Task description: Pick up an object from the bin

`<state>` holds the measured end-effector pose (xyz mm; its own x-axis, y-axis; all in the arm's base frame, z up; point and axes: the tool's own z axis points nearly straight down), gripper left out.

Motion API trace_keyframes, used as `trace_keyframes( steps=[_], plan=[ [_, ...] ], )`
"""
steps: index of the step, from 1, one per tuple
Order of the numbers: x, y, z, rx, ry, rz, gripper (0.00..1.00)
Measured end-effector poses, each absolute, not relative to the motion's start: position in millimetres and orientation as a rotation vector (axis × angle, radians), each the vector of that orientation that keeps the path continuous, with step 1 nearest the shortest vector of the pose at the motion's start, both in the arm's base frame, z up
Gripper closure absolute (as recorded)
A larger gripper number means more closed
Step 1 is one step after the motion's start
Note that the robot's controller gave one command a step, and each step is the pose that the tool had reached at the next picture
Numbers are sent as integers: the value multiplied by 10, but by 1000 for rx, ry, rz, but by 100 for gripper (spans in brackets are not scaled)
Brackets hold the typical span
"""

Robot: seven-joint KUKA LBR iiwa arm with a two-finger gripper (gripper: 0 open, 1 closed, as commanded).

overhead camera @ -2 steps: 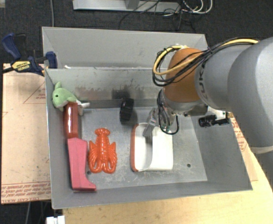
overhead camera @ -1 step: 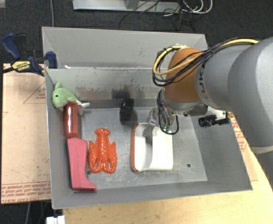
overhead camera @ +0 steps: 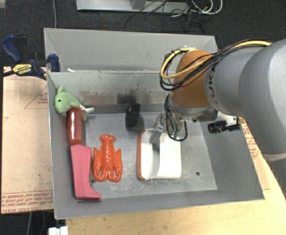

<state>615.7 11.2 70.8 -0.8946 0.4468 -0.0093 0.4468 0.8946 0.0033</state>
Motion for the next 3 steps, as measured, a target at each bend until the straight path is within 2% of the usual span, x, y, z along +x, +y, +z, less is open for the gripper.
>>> trace_keyframes(
  steps=[3],
  plan=[
    [6157,112,708,719,3048,1,100]
  ],
)
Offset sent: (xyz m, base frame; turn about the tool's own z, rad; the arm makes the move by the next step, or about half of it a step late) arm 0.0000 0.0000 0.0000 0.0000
